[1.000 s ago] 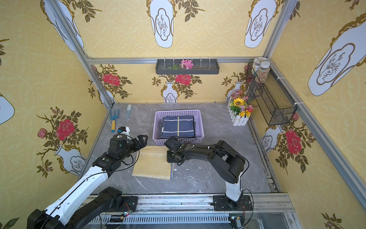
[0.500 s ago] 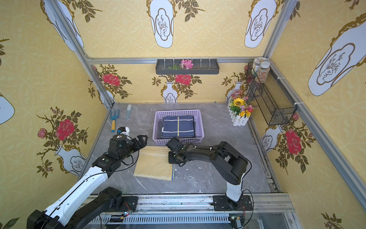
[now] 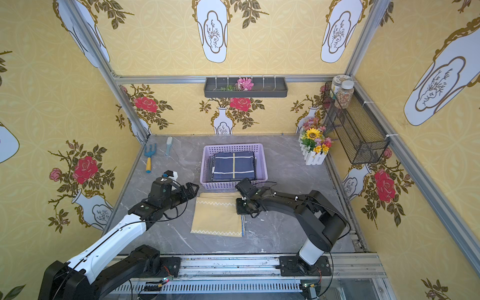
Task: Put the folded pillowcase in the basket
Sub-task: Pick up the pillowcase from the center of the board.
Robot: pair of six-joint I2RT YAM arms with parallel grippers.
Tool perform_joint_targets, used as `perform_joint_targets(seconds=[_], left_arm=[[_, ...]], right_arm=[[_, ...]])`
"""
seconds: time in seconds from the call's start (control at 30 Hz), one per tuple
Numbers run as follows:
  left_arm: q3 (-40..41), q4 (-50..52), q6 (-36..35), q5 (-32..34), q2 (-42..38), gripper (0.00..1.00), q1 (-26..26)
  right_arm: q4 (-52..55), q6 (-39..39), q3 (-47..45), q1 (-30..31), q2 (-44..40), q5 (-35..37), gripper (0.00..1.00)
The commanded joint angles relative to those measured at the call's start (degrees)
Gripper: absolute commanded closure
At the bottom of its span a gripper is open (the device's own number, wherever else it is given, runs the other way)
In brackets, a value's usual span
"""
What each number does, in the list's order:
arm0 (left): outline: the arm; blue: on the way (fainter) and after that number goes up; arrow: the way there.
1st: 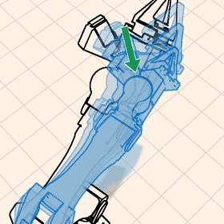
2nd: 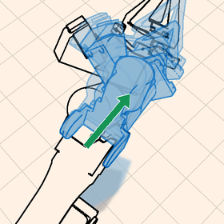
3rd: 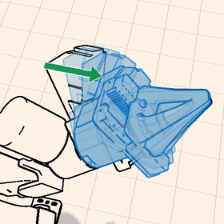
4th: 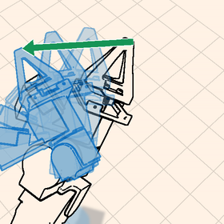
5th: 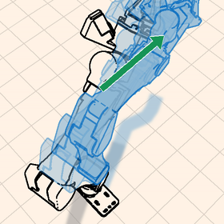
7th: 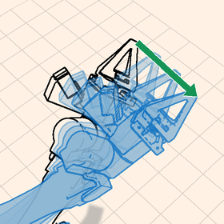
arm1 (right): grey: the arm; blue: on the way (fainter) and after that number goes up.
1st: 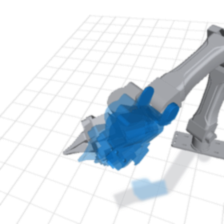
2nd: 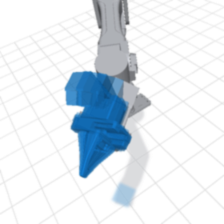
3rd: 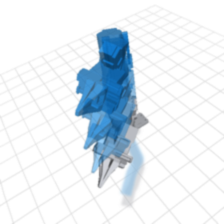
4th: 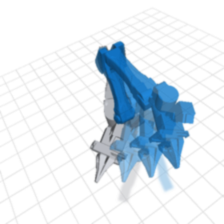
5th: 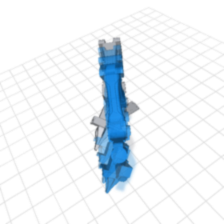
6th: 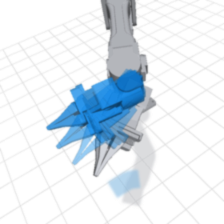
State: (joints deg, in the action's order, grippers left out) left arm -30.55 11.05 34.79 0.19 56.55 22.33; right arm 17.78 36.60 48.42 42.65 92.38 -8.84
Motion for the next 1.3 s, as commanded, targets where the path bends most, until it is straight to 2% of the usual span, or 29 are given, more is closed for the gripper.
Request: perform_joint_targets(seconds=[0.0, 0.13, 0.27, 0.83, 1.03, 1.27], left_arm=[[1.3, -0.7, 1.6, -1.7, 1.7, 0.09, 2.0], [2.8, -2.3, 3.8, -1.3, 5.1, 0.12, 6.2], [4.4, -3.6, 5.3, -0.9, 7.7, 0.16, 7.9], [6.6, -6.2, 6.1, -1.1, 13.4, 0.32, 10.6], [6.8, -7.5, 6.3, -1.5, 16.2, 0.43, 11.2], [6.4, -8.4, 6.4, -1.5, 17.8, 0.64, 12.4]], right_arm=[[2.0, -4.0, -1.4, -1.0, -1.5, -0.6, 0.93], [3.1, -5.4, -2.0, -2.2, -1.4, -0.5, 0.93], [3.2, -5.6, -2.3, -2.4, -1.1, -0.6, 0.93], [3.7, -5.1, -2.4, -2.8, -1.1, -0.2, 0.93], [3.7, -4.9, -2.2, -2.8, -1.1, -0.1, 0.93], [3.6, -4.6, -2.6, -2.9, -1.2, 0.2, 0.93]])
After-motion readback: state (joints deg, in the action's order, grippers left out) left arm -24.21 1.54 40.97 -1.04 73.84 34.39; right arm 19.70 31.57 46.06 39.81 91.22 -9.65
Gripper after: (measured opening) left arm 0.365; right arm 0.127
